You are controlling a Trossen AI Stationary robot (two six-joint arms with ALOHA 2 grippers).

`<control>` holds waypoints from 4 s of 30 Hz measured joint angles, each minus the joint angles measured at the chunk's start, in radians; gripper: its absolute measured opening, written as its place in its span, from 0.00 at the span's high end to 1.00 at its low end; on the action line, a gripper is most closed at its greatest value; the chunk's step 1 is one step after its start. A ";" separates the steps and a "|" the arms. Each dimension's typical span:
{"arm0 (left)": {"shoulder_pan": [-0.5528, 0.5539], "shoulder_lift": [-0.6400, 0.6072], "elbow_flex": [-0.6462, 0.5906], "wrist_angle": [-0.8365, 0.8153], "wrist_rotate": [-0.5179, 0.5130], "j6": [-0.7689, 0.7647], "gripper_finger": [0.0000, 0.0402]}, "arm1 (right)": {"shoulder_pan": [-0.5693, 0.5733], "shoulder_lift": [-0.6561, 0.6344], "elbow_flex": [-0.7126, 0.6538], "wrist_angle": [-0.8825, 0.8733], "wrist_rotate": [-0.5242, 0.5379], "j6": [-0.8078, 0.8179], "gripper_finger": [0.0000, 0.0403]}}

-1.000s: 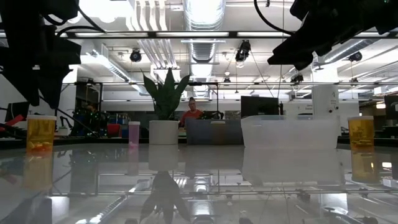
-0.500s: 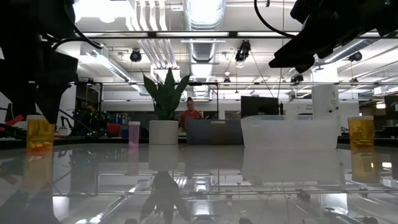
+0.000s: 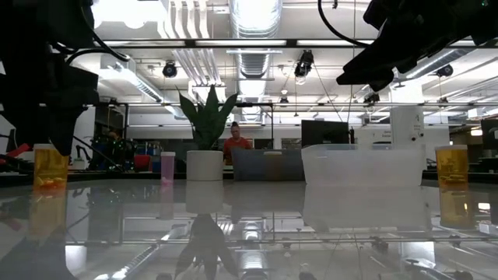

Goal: Pick and place medicine bottles into bin by pill shape (circle, oval)
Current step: Put the large orange pill bottle into the black bin

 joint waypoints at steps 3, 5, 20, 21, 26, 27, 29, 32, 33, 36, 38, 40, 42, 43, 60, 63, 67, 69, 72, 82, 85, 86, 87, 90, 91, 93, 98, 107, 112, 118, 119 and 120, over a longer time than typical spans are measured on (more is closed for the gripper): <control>0.000 0.007 0.000 0.001 0.000 0.000 0.47 | 0.000 0.000 0.000 0.000 0.000 0.000 0.54; 0.000 0.016 0.002 0.000 0.000 0.001 0.49 | 0.000 0.000 0.000 -0.001 0.000 0.000 0.54; 0.000 0.069 0.193 0.005 0.013 0.170 0.51 | 0.000 0.000 -0.002 -0.016 0.000 -0.004 0.54; 0.000 0.075 0.219 0.003 0.011 0.196 0.51 | 0.000 0.000 -0.002 -0.024 0.000 -0.004 0.54; 0.000 0.151 0.378 0.001 0.006 0.352 0.51 | 0.000 0.000 -0.002 -0.066 0.000 -0.006 0.54; 0.000 0.175 0.415 0.000 0.006 0.390 0.51 | 0.000 0.000 -0.002 -0.069 0.000 -0.010 0.54; 0.000 0.230 0.496 0.000 0.005 0.473 0.51 | 0.000 -0.004 -0.002 -0.081 -0.002 -0.025 0.54; 0.005 0.319 0.618 -0.001 0.004 0.609 0.51 | 0.000 -0.011 -0.003 -0.080 -0.028 -0.050 0.54; 0.009 0.349 0.658 0.000 0.004 0.661 0.51 | 0.000 -0.017 -0.003 -0.083 -0.034 -0.060 0.54; 0.030 0.429 0.772 -0.001 0.005 0.827 0.51 | 0.000 -0.046 -0.003 -0.080 -0.052 -0.100 0.54; 0.053 0.474 0.846 0.000 0.017 0.931 0.51 | 0.000 -0.072 -0.003 -0.079 -0.052 -0.124 0.54; 0.084 0.511 0.912 -0.001 0.033 1.030 0.51 | 0.000 -0.106 -0.003 -0.079 -0.052 -0.146 0.54; 0.120 0.544 0.974 0.002 0.038 1.118 0.51 | 0.000 -0.144 -0.003 -0.078 -0.051 -0.166 0.54; 0.142 0.560 1.003 0.000 0.042 1.160 0.51 | 0.000 -0.163 -0.003 -0.077 -0.051 -0.178 0.54; 0.552 0.809 1.242 0.232 0.103 1.553 0.52 | -0.003 -0.268 -0.003 -0.109 -0.051 -0.214 0.60; 0.615 0.837 1.242 0.276 0.103 1.553 0.52 | -0.003 -0.269 -0.003 -0.109 -0.051 -0.217 0.62; 0.693 0.873 1.241 0.324 0.103 1.544 0.52 | -0.003 -0.269 -0.002 -0.111 -0.051 -0.220 0.63; 0.726 0.885 1.241 0.342 0.103 1.543 0.52 | -0.003 -0.269 -0.002 -0.111 -0.051 -0.225 0.64; 0.761 0.906 1.241 0.380 0.103 1.543 0.52 | -0.003 -0.269 -0.002 -0.112 -0.051 -0.227 0.64; 0.798 0.951 1.238 0.393 0.102 1.543 0.52 | -0.003 -0.267 -0.002 -0.109 -0.043 -0.228 0.65; 0.796 0.952 1.231 0.396 0.102 1.544 0.52 | -0.003 -0.267 -0.002 -0.110 -0.043 -0.228 0.65; 0.796 0.952 1.227 0.399 0.102 1.544 0.52 | -0.003 -0.267 -0.002 -0.110 -0.043 -0.228 0.65; 0.797 0.952 1.223 0.399 0.101 1.543 0.52 | -0.003 -0.267 -0.002 -0.111 -0.043 -0.228 0.65; 0.797 0.952 1.216 0.397 0.093 1.543 0.52 | -0.003 -0.267 -0.002 -0.111 -0.043 -0.228 0.65; 0.797 0.952 1.215 0.397 0.086 1.543 0.52 | -0.003 -0.267 -0.002 -0.111 -0.043 -0.228 0.65; 0.796 0.952 1.213 0.397 0.082 1.543 0.52 | -0.003 -0.267 -0.002 -0.111 -0.043 -0.228 0.65; 0.796 0.952 1.211 0.397 0.081 1.543 0.52 | -0.003 -0.267 -0.002 -0.111 -0.043 -0.228 0.65; 0.794 0.952 1.205 0.393 0.081 1.542 0.52 | -0.003 -0.267 -0.002 -0.113 -0.043 -0.228 0.66; 0.787 0.952 1.204 0.392 0.081 1.541 0.52 | -0.003 -0.267 -0.002 -0.113 -0.043 -0.228 0.66; 0.769 0.952 1.195 0.390 0.082 1.541 0.49 | -0.003 -0.267 -0.002 -0.113 -0.043 -0.234 0.67; 0.767 0.952 1.194 0.390 0.082 1.541 0.49 | -0.003 -0.267 -0.002 -0.114 -0.043 -0.235 0.67; 0.764 0.952 1.194 0.391 0.082 1.541 0.48 | -0.003 -0.267 -0.002 -0.114 -0.043 -0.235 0.67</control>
